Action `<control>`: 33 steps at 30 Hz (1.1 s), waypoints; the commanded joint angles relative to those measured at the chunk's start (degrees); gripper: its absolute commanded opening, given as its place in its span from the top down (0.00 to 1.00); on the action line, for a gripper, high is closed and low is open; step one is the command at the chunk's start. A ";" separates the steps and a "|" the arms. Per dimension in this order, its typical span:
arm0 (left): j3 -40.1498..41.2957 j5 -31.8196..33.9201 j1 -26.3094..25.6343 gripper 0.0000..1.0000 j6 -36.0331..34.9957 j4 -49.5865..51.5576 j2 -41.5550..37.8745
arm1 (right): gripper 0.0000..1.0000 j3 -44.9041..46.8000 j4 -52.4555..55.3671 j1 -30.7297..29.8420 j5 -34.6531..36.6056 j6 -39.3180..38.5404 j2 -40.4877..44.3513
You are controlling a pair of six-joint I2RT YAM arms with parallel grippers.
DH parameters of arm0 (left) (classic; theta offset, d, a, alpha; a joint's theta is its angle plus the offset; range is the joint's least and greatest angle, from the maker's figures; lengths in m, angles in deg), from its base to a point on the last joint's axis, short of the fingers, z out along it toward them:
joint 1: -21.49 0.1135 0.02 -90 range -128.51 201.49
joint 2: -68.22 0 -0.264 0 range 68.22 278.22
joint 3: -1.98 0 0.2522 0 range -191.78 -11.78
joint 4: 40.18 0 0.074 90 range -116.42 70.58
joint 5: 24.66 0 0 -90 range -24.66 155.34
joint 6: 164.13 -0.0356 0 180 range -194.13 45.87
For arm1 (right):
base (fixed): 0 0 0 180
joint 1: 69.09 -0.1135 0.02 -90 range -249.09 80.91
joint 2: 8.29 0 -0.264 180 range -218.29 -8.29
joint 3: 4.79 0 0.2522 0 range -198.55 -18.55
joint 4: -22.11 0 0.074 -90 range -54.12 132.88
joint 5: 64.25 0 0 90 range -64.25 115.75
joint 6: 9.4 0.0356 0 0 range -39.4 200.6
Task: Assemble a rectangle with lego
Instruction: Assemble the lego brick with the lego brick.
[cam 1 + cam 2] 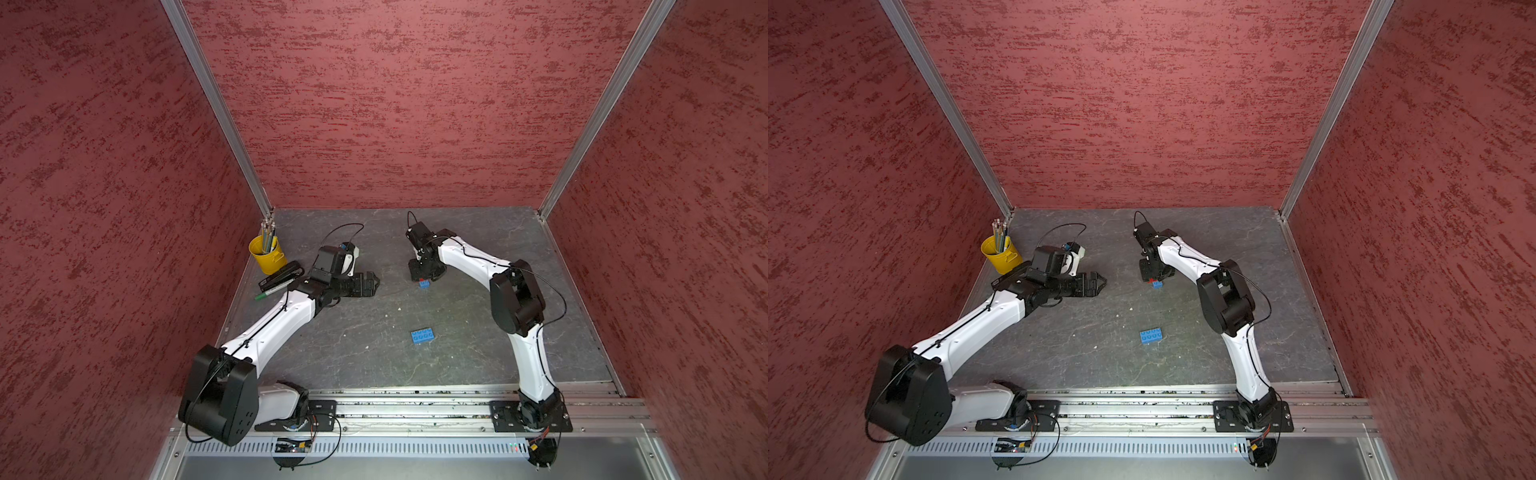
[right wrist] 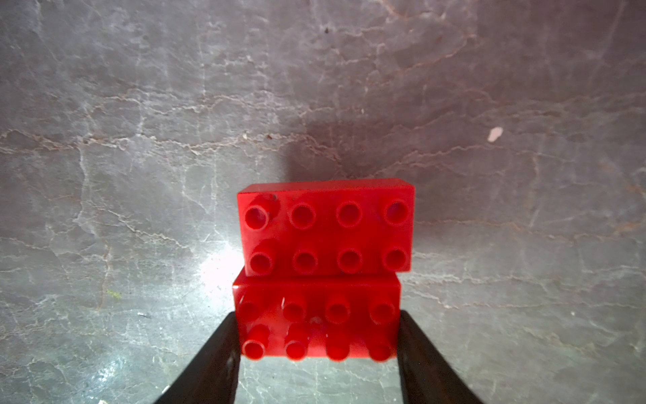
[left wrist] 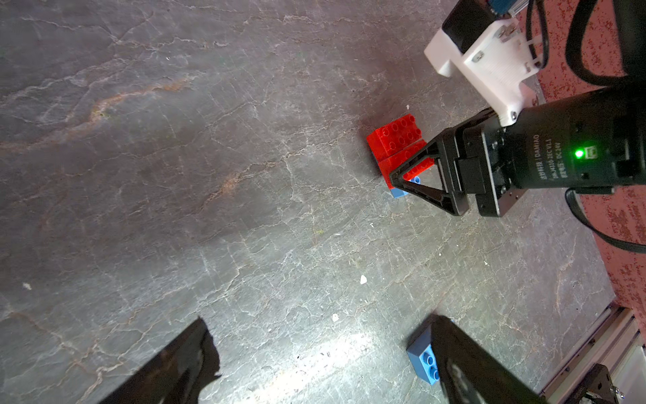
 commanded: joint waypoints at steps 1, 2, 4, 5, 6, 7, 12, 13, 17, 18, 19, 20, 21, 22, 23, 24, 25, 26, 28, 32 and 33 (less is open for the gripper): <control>0.80 0.39 0.00 0.00 -1.07 -1.20 -0.94 | 0.45 1.83 2.49 1.02 0.62 -0.31 -3.69; 0.80 0.41 -0.01 0.00 -1.12 -1.15 -0.85 | 0.45 1.72 2.63 0.99 0.56 -0.52 -3.83; 0.80 0.50 -0.01 0.00 -1.07 -1.22 -0.76 | 0.45 1.23 3.04 0.94 0.55 -0.80 -4.21; 0.77 0.50 -0.01 0.00 -1.06 -1.30 -0.72 | 0.45 1.05 3.28 0.94 0.64 -0.92 -4.45; 0.80 0.48 -0.01 0.00 -1.14 -1.29 -0.70 | 0.45 0.92 3.50 0.95 0.77 -1.02 -4.62; 0.75 0.46 -0.01 0.00 -1.14 -1.29 -0.60 | 0.45 0.78 3.51 0.95 1.01 -1.07 -4.69; 0.70 0.50 0.07 0.00 -1.23 -1.33 -0.33 | 0.45 1.06 3.77 0.99 2.36 -1.21 -5.29; 0.67 0.44 0.07 0.00 -1.22 -1.38 -0.35 | 0.45 1.12 3.81 0.97 2.65 -1.20 -5.40; 0.66 0.42 0.08 0.00 -1.26 -1.28 -0.40 | 0.45 2.37 3.31 0.95 3.43 -1.11 -5.50; 0.71 0.50 0.08 0.00 -1.23 -1.30 -0.41 | 0.45 2.67 3.21 0.98 3.50 -1.11 -5.57; 0.67 0.45 0.08 0.00 -1.23 -1.21 -0.49 | 0.45 2.97 3.00 0.99 3.50 -1.03 -5.58; 0.80 0.50 0.08 0.00 -1.23 -1.19 -0.50 | 0.45 3.21 2.82 0.94 3.52 -1.02 -5.58; 0.65 0.49 0.08 0.00 -1.22 -1.13 -0.61 | 0.45 3.44 2.67 0.94 3.46 -1.02 -5.60; 0.66 0.50 0.08 0.00 -1.23 -1.05 -0.58 | 0.45 3.61 2.55 1.01 3.45 -0.94 -5.58; 0.65 0.46 0.08 0.00 -1.28 -0.95 -0.67 | 0.45 3.79 2.42 0.97 3.44 -0.94 -5.58; 0.63 0.50 0.08 0.00 -1.30 -0.87 -0.75 | 0.45 3.92 2.36 0.94 3.39 -0.94 -5.54; 0.56 0.50 0.08 0.00 -1.32 -0.70 -0.84 | 0.45 4.05 2.32 0.94 3.44 -0.85 -5.36; 0.54 0.56 0.08 0.00 -1.32 -0.61 -0.89 | 0.44 4.06 2.19 1.00 3.43 -0.87 -5.18; 0.43 0.56 0.06 0.00 -1.32 -0.60 -1.07 | 0.44 4.13 2.01 0.97 3.69 -0.80 -4.60; 0.39 0.68 0.08 0.00 -1.17 -0.42 -1.29 | 0.43 4.38 2.25 0.94 3.76 -0.85 -4.02; 0.41 0.68 0.08 0.00 -1.14 -0.29 -1.33 | 0.43 4.68 1.98 0.98 3.69 -0.76 -3.69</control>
